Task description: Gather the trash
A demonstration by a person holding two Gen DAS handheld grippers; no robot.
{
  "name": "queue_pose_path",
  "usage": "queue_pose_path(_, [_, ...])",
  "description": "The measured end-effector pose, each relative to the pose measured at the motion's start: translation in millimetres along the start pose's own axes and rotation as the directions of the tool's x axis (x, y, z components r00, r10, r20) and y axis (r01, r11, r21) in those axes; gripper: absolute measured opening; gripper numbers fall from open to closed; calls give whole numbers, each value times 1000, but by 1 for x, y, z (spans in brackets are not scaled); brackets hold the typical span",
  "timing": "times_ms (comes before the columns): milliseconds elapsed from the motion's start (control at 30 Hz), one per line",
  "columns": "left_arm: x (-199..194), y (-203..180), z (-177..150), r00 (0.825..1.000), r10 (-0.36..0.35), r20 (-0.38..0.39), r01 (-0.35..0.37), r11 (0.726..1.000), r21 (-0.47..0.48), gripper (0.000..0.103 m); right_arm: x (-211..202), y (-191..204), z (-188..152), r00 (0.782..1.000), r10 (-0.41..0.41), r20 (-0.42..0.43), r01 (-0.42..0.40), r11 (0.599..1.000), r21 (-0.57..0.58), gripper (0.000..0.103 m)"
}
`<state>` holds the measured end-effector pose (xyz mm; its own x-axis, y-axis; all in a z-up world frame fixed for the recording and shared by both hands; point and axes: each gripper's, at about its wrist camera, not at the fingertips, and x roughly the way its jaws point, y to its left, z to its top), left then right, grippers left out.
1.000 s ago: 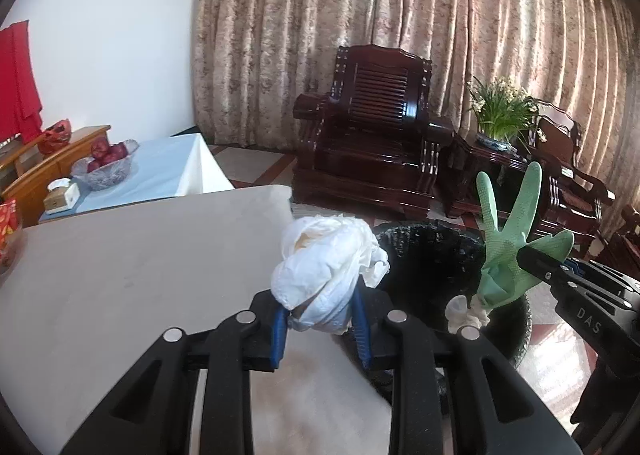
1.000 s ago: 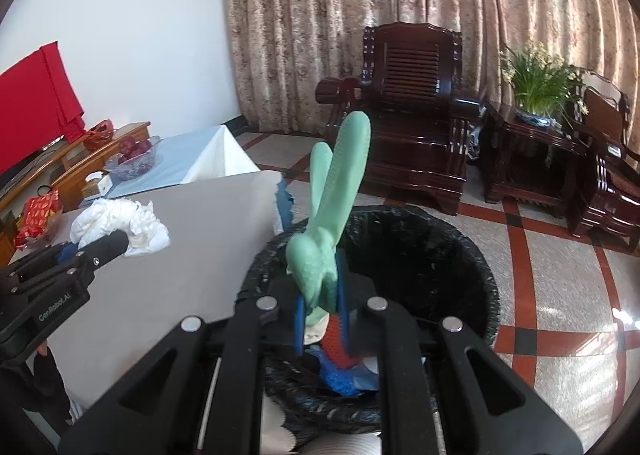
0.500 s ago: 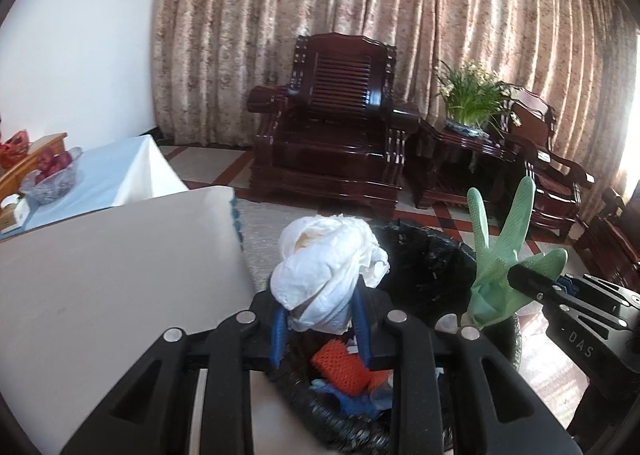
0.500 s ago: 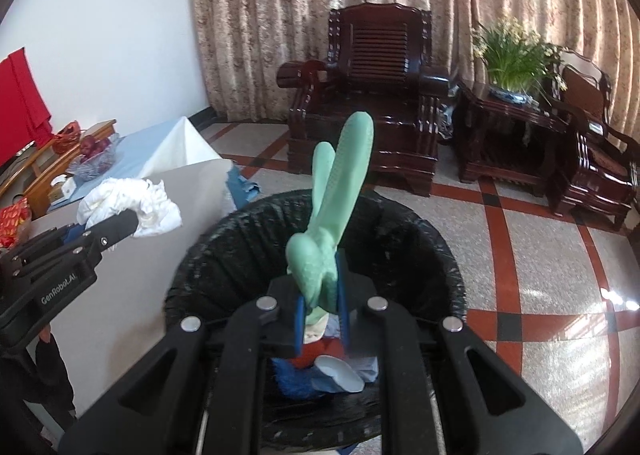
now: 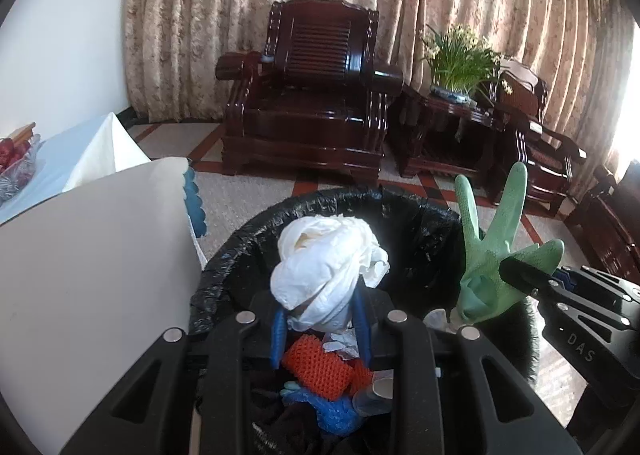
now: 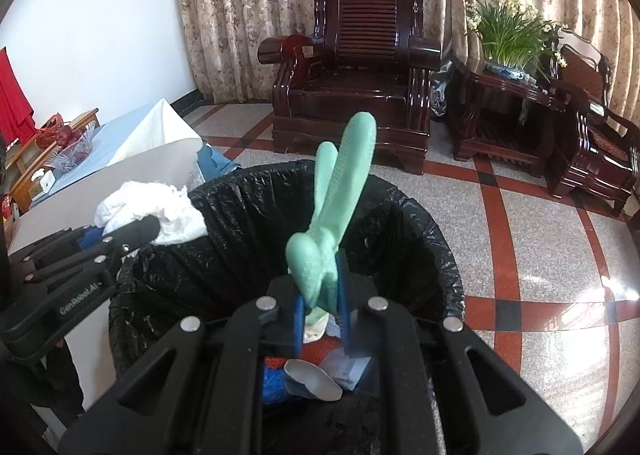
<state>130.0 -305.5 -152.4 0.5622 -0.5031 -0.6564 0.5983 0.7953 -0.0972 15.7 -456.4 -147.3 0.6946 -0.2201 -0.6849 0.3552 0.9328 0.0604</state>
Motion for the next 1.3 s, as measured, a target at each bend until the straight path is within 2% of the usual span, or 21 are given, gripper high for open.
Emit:
queue_pose_path(133, [14,-1,3,1000,-10,-21,10,1000,-1,30,14,-1,1,1000,3,-15,-3,1000,-2,13])
queue_pose_path(200, [21,-1,5,999,-26,-36,26,1000,-4,39,21,-1,1,1000,-1,-25,1,1000,-5,14])
queue_pose_path(267, [23,1,7,998,-38,-40,37,999,-18,48,27,-2,2,1000,-9,-29,9,1000,-9,21])
queue_pose_path(300, [25,2,8,998,-47,-41,46,999,-27,51,30,-4,3,999,-18,-29,18,1000,-11,28])
queue_pose_path(367, [26,7,9,997,-64,-49,62,997,-44,56,34,-5,3,999,-37,-29,37,999,-16,36])
queue_pose_path(433, [24,12,10,997,-67,-41,65,996,-57,65,34,-8,3,998,-64,-23,64,998,-10,58])
queue_pose_path(467, [23,14,11,997,-65,-37,63,996,-61,67,32,-9,2,997,-73,-16,73,997,-5,62])
queue_pose_path(533, [18,18,13,998,-53,-28,51,997,-64,71,30,-11,1,996,-89,-10,89,996,3,77])
queue_pose_path(567, [15,21,13,999,-46,-22,44,997,-63,73,26,-12,0,995,-102,0,102,995,10,90])
queue_pose_path(600, [13,22,14,999,-40,-19,38,997,-62,77,23,-12,-1,994,-108,6,108,994,13,94])
queue_pose_path(700, [-1,30,16,1000,-9,5,9,998,-60,85,13,-11,-4,996,-92,3,92,995,27,98])
queue_pose_path(900, [-41,52,13,997,65,39,-63,996,-60,97,-13,4,-5,999,-42,-3,43,998,49,98])
queue_pose_path(1000, [-68,61,6,991,124,55,-121,991,-52,97,-34,17,-4,1000,-25,13,25,999,41,98])
queue_pose_path(1300, [-130,79,-20,979,203,39,-198,976,-91,97,-83,51,-3,999,10,30,-12,999,38,98])
